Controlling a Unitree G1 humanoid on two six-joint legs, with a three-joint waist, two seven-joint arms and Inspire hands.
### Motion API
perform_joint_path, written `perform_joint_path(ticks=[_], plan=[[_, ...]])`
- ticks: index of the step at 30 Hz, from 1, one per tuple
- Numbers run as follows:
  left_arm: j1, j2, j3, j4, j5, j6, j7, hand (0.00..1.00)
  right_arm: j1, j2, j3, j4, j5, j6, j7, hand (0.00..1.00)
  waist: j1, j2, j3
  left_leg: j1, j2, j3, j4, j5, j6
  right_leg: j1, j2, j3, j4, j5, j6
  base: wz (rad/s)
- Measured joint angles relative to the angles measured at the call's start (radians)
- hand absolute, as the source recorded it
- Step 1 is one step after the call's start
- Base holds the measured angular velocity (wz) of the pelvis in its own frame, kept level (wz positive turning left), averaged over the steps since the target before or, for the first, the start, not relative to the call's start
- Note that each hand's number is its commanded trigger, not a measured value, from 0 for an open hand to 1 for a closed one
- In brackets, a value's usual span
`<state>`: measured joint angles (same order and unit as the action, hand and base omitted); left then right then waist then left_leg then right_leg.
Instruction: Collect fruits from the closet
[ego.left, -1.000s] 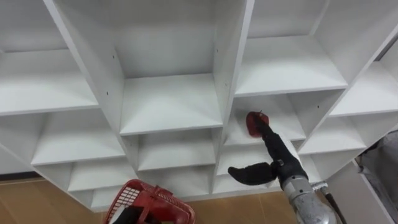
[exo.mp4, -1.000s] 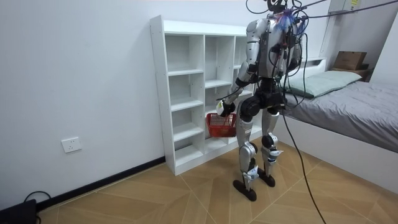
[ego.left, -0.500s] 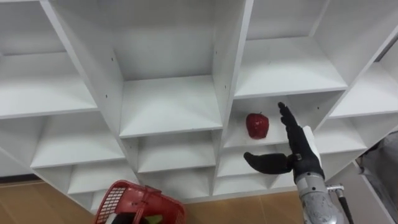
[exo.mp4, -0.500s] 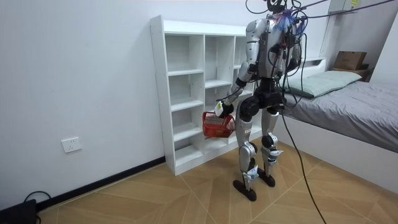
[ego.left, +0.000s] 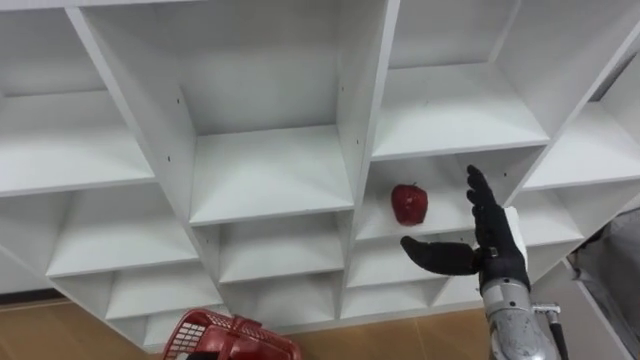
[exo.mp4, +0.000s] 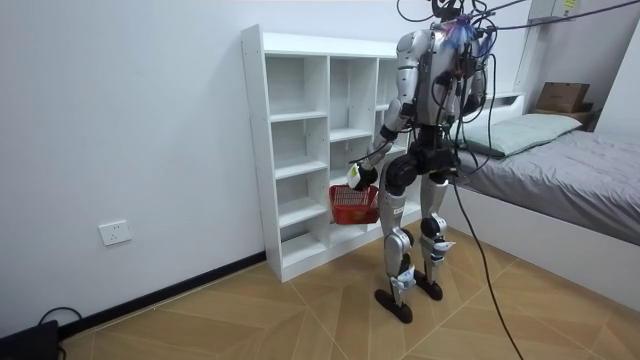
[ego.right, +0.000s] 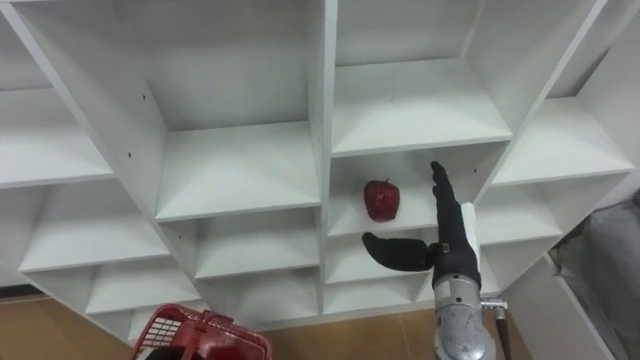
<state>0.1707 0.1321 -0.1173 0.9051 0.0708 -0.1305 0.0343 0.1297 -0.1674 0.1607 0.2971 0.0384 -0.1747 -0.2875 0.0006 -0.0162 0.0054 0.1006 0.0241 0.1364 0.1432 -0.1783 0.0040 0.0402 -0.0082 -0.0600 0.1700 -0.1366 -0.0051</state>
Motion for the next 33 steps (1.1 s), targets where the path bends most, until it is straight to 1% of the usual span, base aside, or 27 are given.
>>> perform_joint_path(ticks=[6, 8, 12, 15, 18, 20, 21, 22, 24, 26, 27, 28, 30, 32, 33], plan=[[0.000, 0.000, 0.000, -0.001, 0.001, 0.001, -0.002, 1.00, 0.002, 0.000, -0.015, 0.007, 0.019, 0.000, -0.005, 0.00, 0.005, 0.000, 0.0004, 0.002, 0.000, 0.000, 0.000, 0.000, 0.000, 0.008, 0.000, -0.003, -0.001, 0.000, 0.000, 0.00], [0.000, 0.000, 0.000, -0.003, 0.002, 0.001, -0.005, 1.00, 0.002, 0.000, -0.022, 0.012, 0.033, 0.000, -0.005, 0.00, 0.007, 0.000, 0.0032, 0.009, 0.000, 0.000, 0.000, -0.001, -0.001, 0.009, 0.000, -0.005, -0.002, 0.000, 0.000, 0.00], [0.002, 0.001, 0.000, -0.010, 0.002, 0.001, -0.007, 1.00, -0.002, -0.002, -0.028, 0.014, 0.037, 0.000, -0.020, 0.00, 0.010, -0.004, 0.0041, 0.010, 0.001, -0.004, 0.000, -0.003, -0.001, 0.010, -0.001, -0.010, 0.000, -0.002, -0.001, 0.01], [0.009, 0.003, 0.000, -0.026, 0.002, 0.001, -0.008, 1.00, -0.003, -0.003, -0.028, 0.016, 0.036, 0.000, -0.022, 0.00, 0.010, -0.009, 0.0028, 0.006, 0.000, -0.010, 0.000, -0.003, -0.001, 0.010, -0.002, -0.021, -0.001, -0.002, -0.001, 0.08], [0.013, 0.004, 0.003, -0.032, 0.002, 0.001, -0.028, 1.00, -0.034, -0.006, -0.031, 0.073, 0.037, -0.001, -0.029, 0.00, 0.012, -0.017, 0.0003, -0.003, 0.000, -0.019, 0.006, -0.002, -0.001, 0.009, -0.004, -0.026, -0.001, -0.002, -0.001, 0.06], [0.013, 0.007, 0.008, -0.032, 0.002, 0.001, -0.038, 1.00, -0.045, -0.017, -0.034, 0.099, 0.049, -0.001, -0.029, 0.00, 0.013, -0.023, 0.0006, -0.005, -0.001, -0.030, 0.007, -0.002, -0.001, 0.009, -0.005, -0.032, -0.002, -0.002, -0.002, 0.10], [0.014, 0.009, 0.010, -0.032, 0.002, 0.001, -0.046, 1.00, -0.045, -0.031, -0.035, 0.100, 0.052, 0.000, -0.029, 0.00, 0.023, -0.024, 0.0001, -0.005, -0.001, -0.031, 0.007, -0.002, -0.001, 0.009, -0.005, -0.033, -0.002, -0.003, -0.001, 0.08], [0.014, 0.011, 0.010, -0.032, 0.002, 0.001, -0.047, 1.00, -0.047, -0.036, -0.037, 0.100, 0.053, 0.000, -0.029, 0.00, 0.028, -0.024, 0.0001, -0.006, -0.001, -0.031, 0.007, -0.002, -0.001, 0.009, -0.005, -0.033, -0.002, -0.003, -0.001, 0.00], [0.014, 0.015, 0.014, -0.031, 0.002, 0.001, -0.048, 1.00, -0.077, -0.050, -0.044, 0.121, 0.052, -0.002, -0.025, 0.00, 0.031, -0.024, 0.0001, -0.008, -0.001, -0.034, 0.010, -0.002, -0.001, 0.009, -0.007, -0.040, -0.002, -0.004, -0.001, 0.05], [0.013, 0.017, 0.017, -0.031, 0.003, 0.002, -0.047, 1.00, -0.120, -0.054, -0.052, 0.169, 0.052, -0.002, -0.019, 0.00, 0.030, -0.024, -0.0001, -0.016, -0.002, -0.041, 0.016, -0.002, -0.001, 0.008, -0.009, -0.051, 0.000, -0.004, -0.002, 0.11], [0.009, 0.017, 0.021, -0.031, 0.009, 0.002, -0.047, 1.00, -0.138, -0.054, -0.068, 0.184, 0.049, -0.001, -0.019, 0.00, 0.032, -0.024, -0.0022, -0.031, -0.003, -0.049, 0.023, -0.002, -0.001, -0.005, -0.012, -0.058, 0.005, -0.005, -0.003, 0.16], [0.008, 0.017, 0.025, -0.031, 0.012, 0.002, -0.047, 1.00, -0.151, -0.055, -0.073, 0.191, 0.049, -0.001, -0.019, 0.00, 0.033, -0.024, -0.0022, -0.040, -0.004, -0.054, 0.026, -0.002, -0.001, -0.008, -0.013, -0.063, 0.007, -0.005, -0.003, 0.22], [-0.001, 0.019, 0.032, -0.029, 0.021, 0.012, -0.046, 1.00, -0.206, -0.066, -0.076, 0.242, 0.048, -0.002, -0.021, 0.00, 0.032, -0.025, -0.0014, -0.076, -0.005, -0.063, 0.050, -0.002, -0.001, -0.028, -0.018, -0.082, 0.019, -0.007, -0.005, 0.21], [-0.009, 0.022, 0.030, -0.028, 0.020, 0.016, -0.047, 1.00, -0.250, -0.072, -0.075, 0.290, 0.046, -0.002, -0.021, 0.00, 0.033, -0.024, -0.0005, -0.102, -0.005, -0.069, 0.064, -0.002, -0.001, -0.047, -0.019, -0.087, 0.024, -0.007, -0.006, 0.15], [-0.015, 0.026, 0.029, -0.025, 0.020, 0.016, -0.048, 1.00, -0.273, -0.074, -0.075, 0.311, 0.045, -0.003, -0.021, 0.00, 0.035, -0.022, 0.0021, -0.122, -0.006, -0.078, 0.073, -0.002, -0.001, -0.061, -0.020, -0.093, 0.033, -0.008, -0.007, 0.17]])
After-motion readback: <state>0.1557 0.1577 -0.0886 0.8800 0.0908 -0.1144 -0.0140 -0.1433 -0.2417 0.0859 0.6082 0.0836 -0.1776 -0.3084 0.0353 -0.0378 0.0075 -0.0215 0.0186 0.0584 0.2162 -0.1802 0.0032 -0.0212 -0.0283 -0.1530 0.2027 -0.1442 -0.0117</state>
